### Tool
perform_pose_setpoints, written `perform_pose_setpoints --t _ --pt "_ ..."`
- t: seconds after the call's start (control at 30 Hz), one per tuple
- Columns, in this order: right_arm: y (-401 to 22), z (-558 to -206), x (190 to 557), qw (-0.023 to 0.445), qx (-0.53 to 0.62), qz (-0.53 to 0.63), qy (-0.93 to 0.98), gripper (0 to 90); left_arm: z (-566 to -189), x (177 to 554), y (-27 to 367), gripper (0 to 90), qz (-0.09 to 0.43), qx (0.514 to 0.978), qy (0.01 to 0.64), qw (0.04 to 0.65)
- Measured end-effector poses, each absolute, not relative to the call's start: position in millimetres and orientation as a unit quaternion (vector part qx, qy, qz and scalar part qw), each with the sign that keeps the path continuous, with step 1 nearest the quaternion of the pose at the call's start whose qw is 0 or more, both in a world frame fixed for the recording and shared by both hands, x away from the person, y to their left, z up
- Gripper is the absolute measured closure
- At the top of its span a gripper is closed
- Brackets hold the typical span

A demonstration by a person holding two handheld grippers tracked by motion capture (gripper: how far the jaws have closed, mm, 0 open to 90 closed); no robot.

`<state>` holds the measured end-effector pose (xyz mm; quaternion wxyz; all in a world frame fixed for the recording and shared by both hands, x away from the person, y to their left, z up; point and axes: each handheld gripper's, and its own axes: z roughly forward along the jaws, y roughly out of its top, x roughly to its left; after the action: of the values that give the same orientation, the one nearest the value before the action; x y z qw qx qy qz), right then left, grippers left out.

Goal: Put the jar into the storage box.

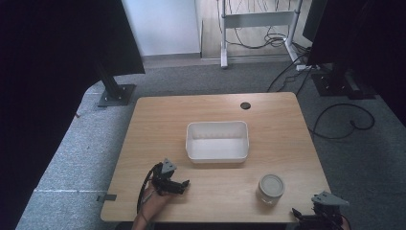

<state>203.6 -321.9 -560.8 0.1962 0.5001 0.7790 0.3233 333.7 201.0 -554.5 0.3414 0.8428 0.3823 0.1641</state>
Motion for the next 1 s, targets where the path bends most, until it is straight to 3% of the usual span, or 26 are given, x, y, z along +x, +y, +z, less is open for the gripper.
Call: perform_pose_setpoints --t 1.0 --pt "-312.6 -551.6 203.3 0.181 0.487 0.324 0.791 2.1 -554.5 333.7 201.0 0.0 0.164 0.843 0.382 0.341"
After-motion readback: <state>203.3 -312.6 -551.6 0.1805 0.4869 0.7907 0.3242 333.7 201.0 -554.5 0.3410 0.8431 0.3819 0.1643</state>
